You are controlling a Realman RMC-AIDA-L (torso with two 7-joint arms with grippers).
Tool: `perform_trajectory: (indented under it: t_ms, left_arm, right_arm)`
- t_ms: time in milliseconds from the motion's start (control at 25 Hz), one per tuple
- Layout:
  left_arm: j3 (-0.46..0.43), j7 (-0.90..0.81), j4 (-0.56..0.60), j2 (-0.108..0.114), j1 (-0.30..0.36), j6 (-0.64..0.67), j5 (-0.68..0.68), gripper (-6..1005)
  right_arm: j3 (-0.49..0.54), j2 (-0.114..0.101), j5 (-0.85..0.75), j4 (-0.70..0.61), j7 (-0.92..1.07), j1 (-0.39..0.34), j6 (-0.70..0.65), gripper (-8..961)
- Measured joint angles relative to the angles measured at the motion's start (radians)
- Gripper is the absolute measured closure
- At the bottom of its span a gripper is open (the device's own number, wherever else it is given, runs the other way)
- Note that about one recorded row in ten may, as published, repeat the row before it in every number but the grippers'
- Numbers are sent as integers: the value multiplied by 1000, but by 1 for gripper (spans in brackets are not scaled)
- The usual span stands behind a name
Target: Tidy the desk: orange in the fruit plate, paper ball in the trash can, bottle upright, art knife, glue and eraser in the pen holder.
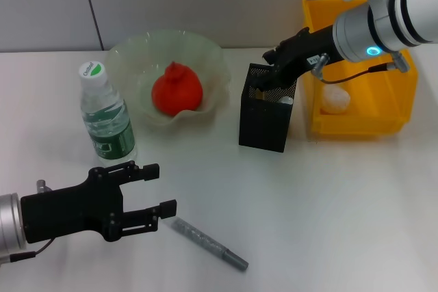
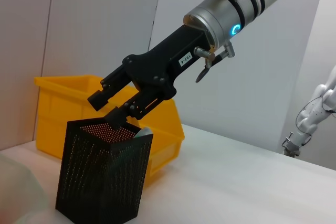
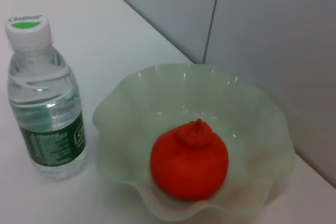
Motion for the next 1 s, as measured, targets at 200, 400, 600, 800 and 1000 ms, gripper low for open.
perform_trajectory:
  t_ms: [200, 400, 600, 800, 1000]
  left_arm:
    - [0, 0, 0, 1, 0, 0, 0, 229]
    - [0, 0, 0, 3, -3, 0, 0, 229]
    - [0, 3, 8, 5, -9, 0, 23, 229]
    - [0, -1, 64, 0, -22, -7, 124, 229]
    - [0, -8, 137, -7, -45, 3, 201, 229]
  right_arm:
    - [0, 0, -1, 1, 0, 0, 11, 378]
    - [4, 1, 35, -28, 1, -20, 25, 196]
    - [12, 0, 131, -67, -9, -60, 19, 197]
    - [12, -1, 150, -94, -11, -91, -18, 197]
    - [12, -1, 157, -105, -3, -118, -54, 197]
